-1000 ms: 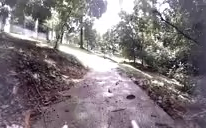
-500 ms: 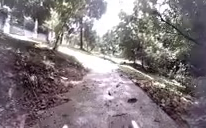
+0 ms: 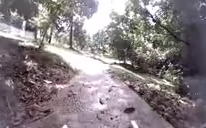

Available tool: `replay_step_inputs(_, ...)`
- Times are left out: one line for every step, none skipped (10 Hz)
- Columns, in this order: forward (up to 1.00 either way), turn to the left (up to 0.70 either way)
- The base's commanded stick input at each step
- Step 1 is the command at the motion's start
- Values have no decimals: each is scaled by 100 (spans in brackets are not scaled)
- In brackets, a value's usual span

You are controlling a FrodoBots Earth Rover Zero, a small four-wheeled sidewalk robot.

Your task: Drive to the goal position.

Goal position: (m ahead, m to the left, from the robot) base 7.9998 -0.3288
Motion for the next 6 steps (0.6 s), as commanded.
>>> replay_step_inputs(85,0)
replay_step_inputs(85,0)
replay_step_inputs(85,0)
replay_step_inputs(85,0)
replay_step_inputs(85,0)
replay_step_inputs(85,0)
